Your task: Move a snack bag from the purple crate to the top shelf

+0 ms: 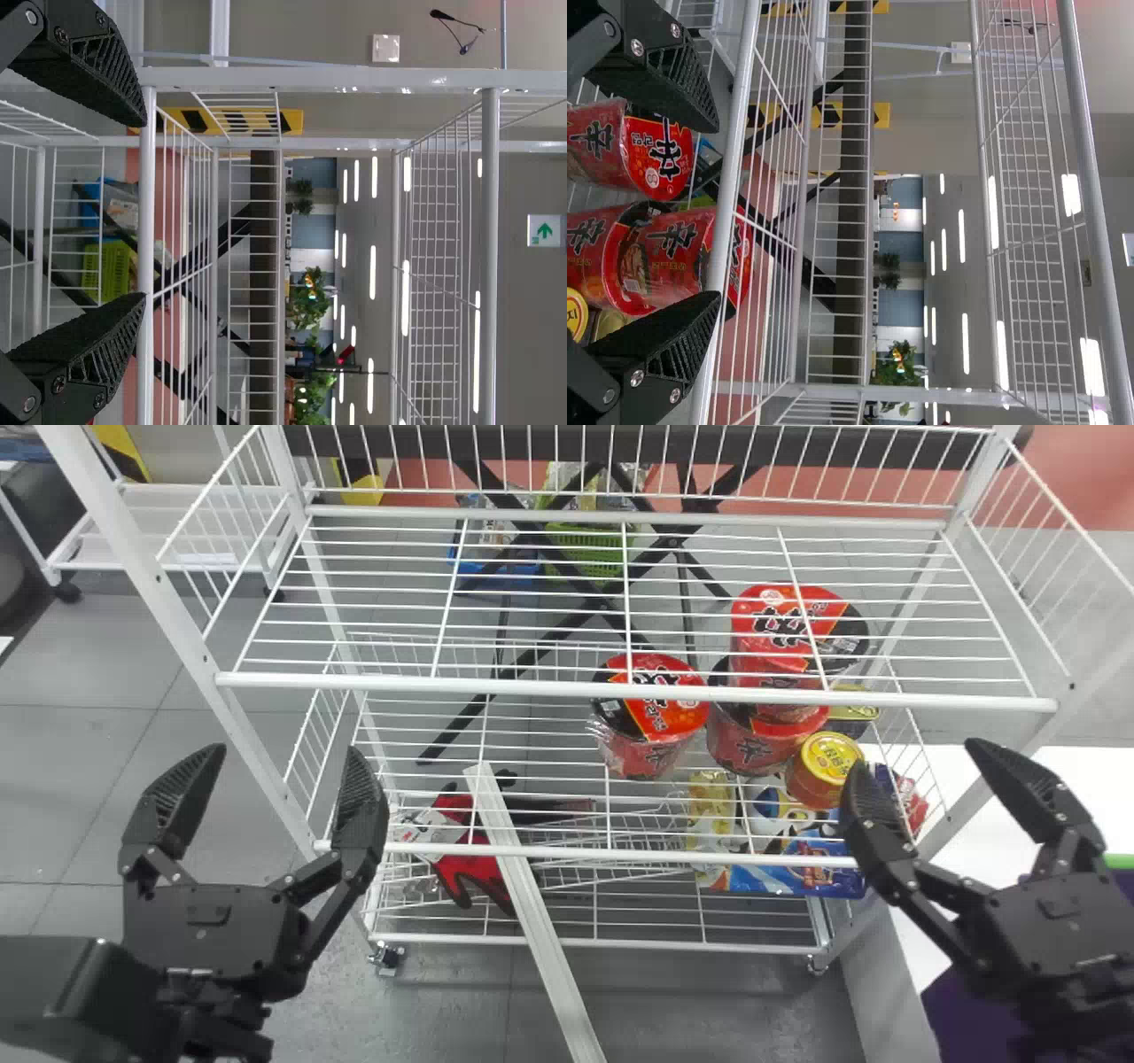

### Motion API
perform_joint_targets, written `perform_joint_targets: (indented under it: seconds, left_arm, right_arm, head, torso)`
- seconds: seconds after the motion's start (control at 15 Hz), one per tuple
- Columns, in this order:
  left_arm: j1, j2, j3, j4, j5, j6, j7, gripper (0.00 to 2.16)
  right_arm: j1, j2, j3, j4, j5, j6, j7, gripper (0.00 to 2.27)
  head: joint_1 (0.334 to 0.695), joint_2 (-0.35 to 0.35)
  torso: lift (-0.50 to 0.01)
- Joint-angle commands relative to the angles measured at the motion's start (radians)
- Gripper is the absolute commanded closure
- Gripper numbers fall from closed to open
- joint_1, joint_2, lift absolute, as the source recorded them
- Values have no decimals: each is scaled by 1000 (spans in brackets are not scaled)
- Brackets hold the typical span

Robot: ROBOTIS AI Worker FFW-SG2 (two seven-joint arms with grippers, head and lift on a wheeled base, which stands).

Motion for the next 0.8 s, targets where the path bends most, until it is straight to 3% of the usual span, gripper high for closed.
perform_joint_targets:
  seconds: [0.0,0.27,0.53,0.73]
  left_arm:
    - [-1,0,1,4,0,0,0,130]
    - [-4,0,7,20,5,-9,-4,130]
    - [-10,0,8,32,11,-15,-6,130]
    - [-13,0,8,43,11,-22,-6,130]
  right_arm:
    - [18,14,-61,-56,-40,138,-2,181]
    - [44,55,-233,-105,-108,279,7,181]
    - [0,124,-439,-56,-201,393,134,181]
    - [-65,144,-607,-5,-241,571,255,178]
  head:
    - [695,-27]
    - [695,-99]
    - [695,-201]
    - [695,-289]
  torso:
    - [-457]
    - [-457]
    - [-457]
    - [-457]
